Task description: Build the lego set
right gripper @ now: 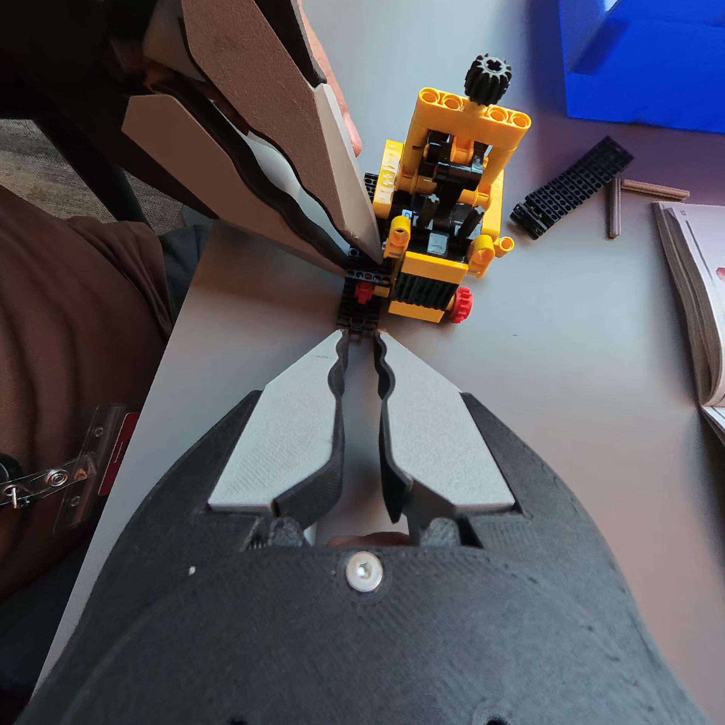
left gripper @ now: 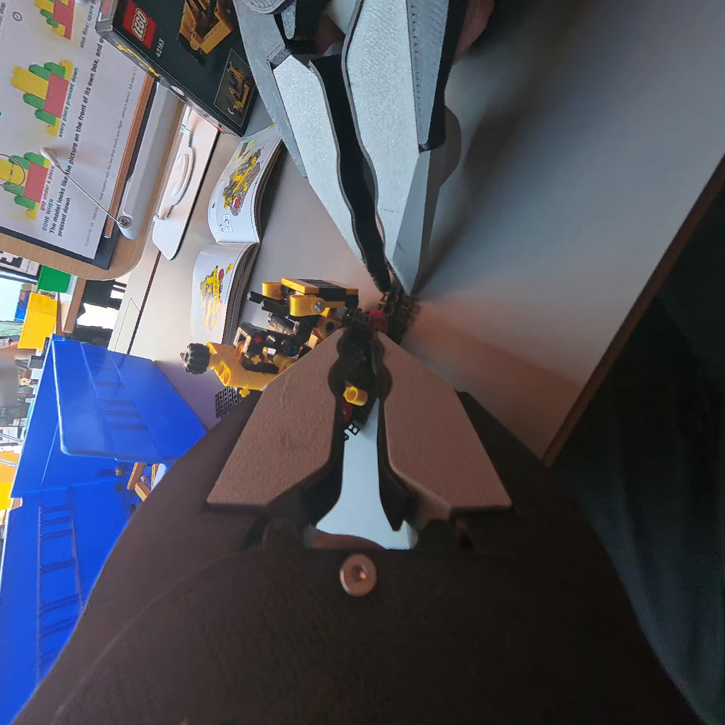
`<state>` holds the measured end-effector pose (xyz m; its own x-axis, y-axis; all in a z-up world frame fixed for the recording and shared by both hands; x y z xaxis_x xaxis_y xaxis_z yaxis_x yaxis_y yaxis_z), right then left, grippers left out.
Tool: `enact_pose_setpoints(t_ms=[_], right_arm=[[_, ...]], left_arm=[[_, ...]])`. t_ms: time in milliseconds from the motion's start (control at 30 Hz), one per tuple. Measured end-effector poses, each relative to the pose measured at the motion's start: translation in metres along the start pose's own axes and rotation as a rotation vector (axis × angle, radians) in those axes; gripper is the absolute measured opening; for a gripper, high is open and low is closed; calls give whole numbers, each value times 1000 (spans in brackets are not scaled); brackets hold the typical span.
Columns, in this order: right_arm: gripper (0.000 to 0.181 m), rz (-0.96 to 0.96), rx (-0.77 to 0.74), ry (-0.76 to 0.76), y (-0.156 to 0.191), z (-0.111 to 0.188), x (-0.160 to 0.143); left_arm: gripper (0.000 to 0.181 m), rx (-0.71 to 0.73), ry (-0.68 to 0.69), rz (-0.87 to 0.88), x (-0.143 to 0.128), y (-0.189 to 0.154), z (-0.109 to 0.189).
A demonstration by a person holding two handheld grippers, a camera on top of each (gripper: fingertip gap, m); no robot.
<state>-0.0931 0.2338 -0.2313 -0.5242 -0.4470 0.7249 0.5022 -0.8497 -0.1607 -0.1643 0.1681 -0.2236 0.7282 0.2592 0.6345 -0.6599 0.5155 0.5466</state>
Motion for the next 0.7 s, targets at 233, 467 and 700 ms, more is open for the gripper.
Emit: enact_pose_setpoints(t_ms=[233, 467, 700], right_arm=[[4, -18, 14, -3, 1, -1, 1], [0, -91, 78, -16, 0, -2, 1], [0, -100, 43, -10, -3, -8, 6]], left_arm=[[7, -1, 8, -5, -2, 2, 1], [7, -2, 6, 1, -4, 3, 2], [8, -4, 5, 4, -4, 3, 1]])
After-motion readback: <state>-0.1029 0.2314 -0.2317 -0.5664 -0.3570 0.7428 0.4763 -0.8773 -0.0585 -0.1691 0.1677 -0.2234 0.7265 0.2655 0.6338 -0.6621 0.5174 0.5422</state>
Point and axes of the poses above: each gripper's, where its closed fingertips meet, z back along the fingers, x out of its top, y = z × x across the jaws, the point moved 6 cm from there along z, back along the fingers, and after that the axes turned 10 degrees about z, right-handed, at the moved point
